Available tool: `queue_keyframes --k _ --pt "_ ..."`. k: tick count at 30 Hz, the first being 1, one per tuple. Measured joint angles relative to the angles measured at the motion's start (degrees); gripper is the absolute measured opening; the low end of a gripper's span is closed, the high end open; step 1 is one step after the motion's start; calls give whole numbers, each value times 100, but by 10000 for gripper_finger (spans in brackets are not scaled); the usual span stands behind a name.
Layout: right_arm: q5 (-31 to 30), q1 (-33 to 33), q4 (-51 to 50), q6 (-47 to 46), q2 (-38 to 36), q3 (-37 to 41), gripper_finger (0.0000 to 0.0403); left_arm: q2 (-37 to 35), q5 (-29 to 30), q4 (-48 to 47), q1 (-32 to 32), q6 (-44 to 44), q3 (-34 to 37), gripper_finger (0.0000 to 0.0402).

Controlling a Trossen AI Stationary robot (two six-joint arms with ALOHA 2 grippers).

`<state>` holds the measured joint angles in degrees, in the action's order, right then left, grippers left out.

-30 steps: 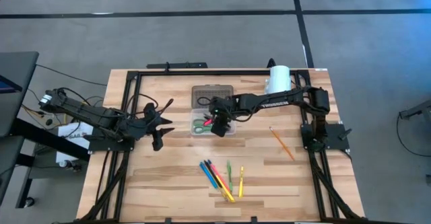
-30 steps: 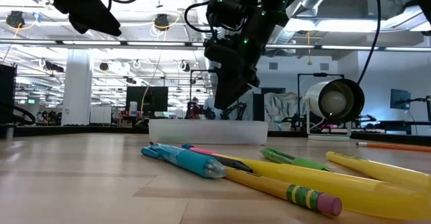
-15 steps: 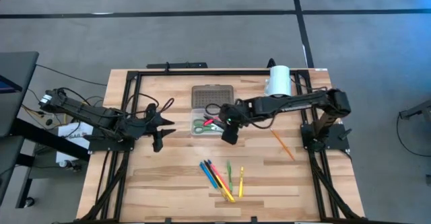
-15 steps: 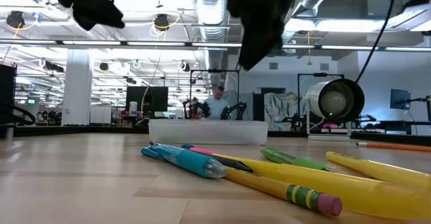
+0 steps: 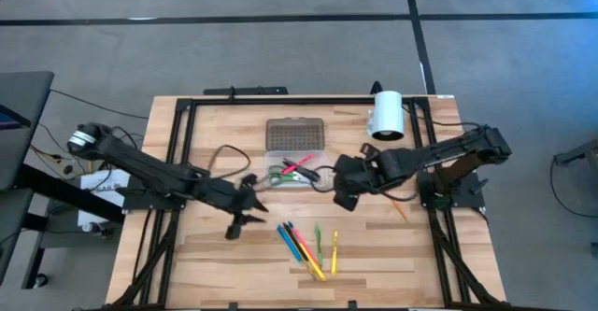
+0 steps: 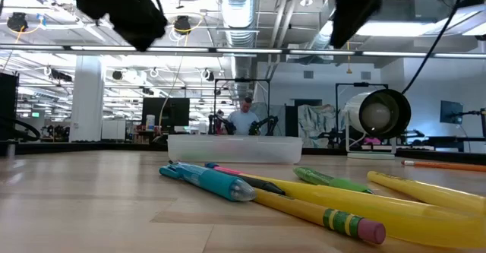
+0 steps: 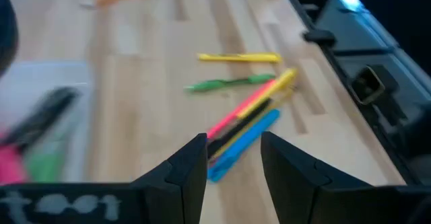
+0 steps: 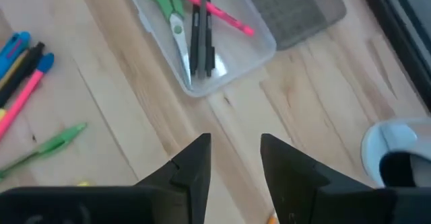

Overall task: Pick & place school supplies into a supply box
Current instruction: Put the blue pen into the supply box

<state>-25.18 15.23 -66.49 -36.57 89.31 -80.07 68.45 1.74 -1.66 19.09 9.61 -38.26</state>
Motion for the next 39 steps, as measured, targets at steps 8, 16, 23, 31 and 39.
queue_keyframes --k 8,16,23,31,39 --pt "-151 689 -43 -1547 -803 962 123 1748 -958 911 -15 -209 -204 127" --pt "-198 1581 -34 -3067 -1183 1746 123 2968 -1241 901 42 -925 -1177 127" --pt "-250 2291 -58 -4064 -1123 2063 123 3396 -1633 672 -176 -1286 -1541 127" --pt "-364 2892 -75 -4987 -1127 2333 122 3745 -1669 410 -240 -1512 -1540 127" --pt "-364 3298 -108 -5517 -1127 2362 121 4040 -1512 722 -220 -1251 -1541 127"
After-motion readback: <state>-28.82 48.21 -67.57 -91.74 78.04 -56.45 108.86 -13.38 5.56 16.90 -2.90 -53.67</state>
